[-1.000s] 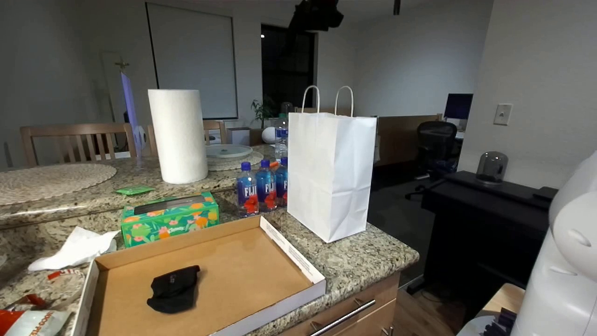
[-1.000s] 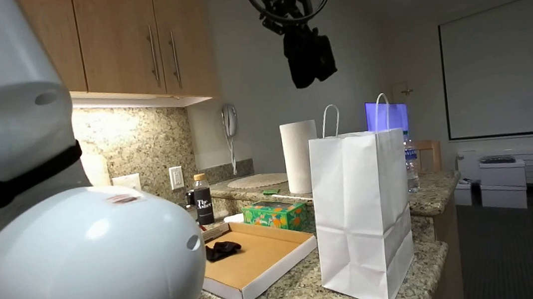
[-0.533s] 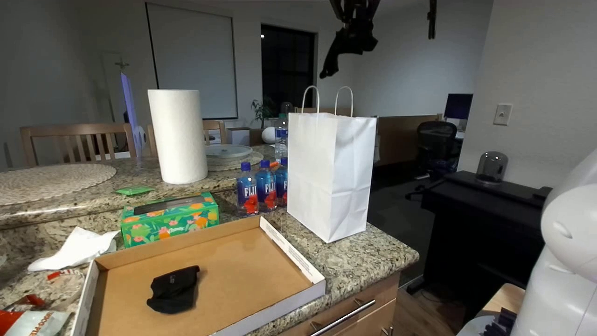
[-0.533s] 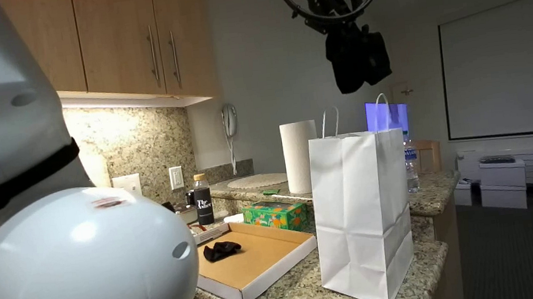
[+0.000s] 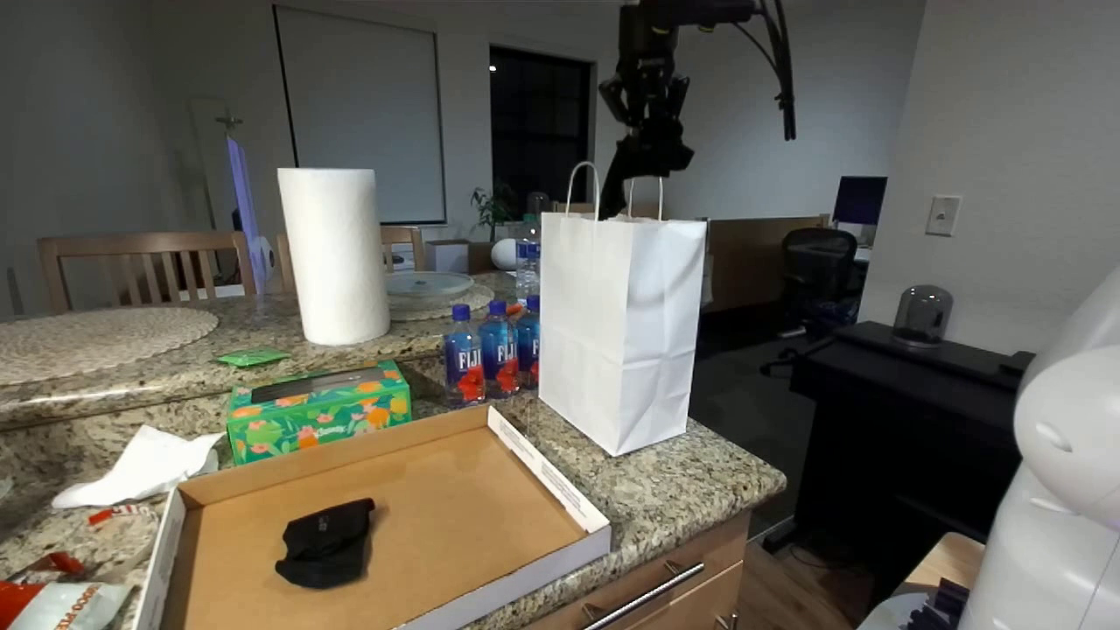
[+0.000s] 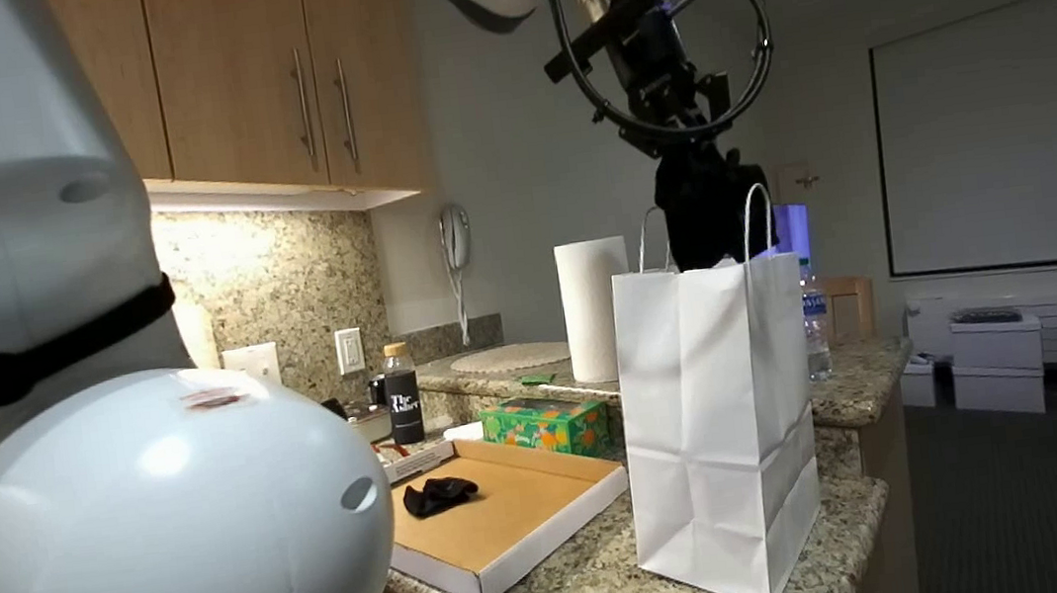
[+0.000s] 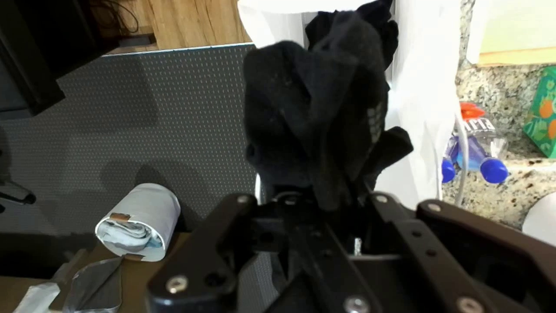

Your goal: Place the black socks in the white paper bag.

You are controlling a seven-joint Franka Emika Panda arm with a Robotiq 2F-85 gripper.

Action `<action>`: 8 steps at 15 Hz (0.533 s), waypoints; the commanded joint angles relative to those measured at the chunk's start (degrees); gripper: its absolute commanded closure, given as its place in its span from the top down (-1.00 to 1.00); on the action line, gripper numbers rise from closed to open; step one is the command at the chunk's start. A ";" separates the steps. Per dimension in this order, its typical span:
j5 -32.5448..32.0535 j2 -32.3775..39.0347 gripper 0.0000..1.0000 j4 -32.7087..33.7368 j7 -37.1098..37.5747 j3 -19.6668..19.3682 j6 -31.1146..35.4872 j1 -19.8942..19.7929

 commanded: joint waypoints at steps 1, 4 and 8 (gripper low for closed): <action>-0.62 2.37 -0.84 0.43 0.05 1.94 0.07 0.43; -0.46 2.86 -0.16 0.86 0.53 3.13 -0.31 0.84; 1.45 1.09 0.34 4.78 2.65 3.38 -2.07 0.98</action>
